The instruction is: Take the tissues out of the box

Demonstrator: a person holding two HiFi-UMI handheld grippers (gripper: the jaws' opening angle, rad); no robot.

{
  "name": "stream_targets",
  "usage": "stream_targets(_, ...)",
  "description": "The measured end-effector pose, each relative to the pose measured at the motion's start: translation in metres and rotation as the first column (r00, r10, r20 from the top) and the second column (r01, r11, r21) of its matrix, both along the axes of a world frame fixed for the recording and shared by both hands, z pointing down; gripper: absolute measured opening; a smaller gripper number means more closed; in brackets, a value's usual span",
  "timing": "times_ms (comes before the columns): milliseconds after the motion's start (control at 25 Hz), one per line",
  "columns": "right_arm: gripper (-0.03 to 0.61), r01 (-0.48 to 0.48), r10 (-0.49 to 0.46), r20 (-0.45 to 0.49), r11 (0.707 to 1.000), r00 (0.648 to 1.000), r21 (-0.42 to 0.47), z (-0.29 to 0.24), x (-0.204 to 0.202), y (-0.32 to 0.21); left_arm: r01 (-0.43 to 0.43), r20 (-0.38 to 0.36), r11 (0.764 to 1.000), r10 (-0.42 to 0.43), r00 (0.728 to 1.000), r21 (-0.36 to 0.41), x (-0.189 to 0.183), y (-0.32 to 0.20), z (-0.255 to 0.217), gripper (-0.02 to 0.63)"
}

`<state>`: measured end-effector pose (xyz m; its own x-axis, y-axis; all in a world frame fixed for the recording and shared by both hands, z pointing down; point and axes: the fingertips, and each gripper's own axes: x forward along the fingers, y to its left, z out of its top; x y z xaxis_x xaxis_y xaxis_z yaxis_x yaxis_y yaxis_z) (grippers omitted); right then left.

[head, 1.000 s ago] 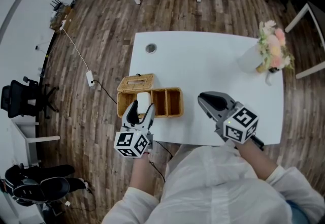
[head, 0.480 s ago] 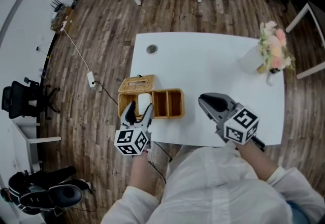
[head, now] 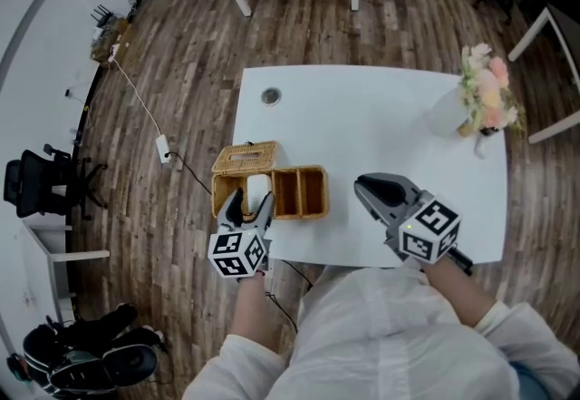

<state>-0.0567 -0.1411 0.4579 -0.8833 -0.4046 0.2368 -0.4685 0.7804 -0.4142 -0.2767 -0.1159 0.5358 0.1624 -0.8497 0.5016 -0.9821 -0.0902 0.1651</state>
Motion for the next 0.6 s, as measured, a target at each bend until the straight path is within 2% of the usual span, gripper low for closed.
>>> stream_targets(600,0.038,-0.012,0.012,-0.004,1.0,1.0,-0.006,0.001,0.004,0.0,0.005,0.024,0.995,-0.003,1.0,-0.101,-0.006,-0.002,0.023,0.305)
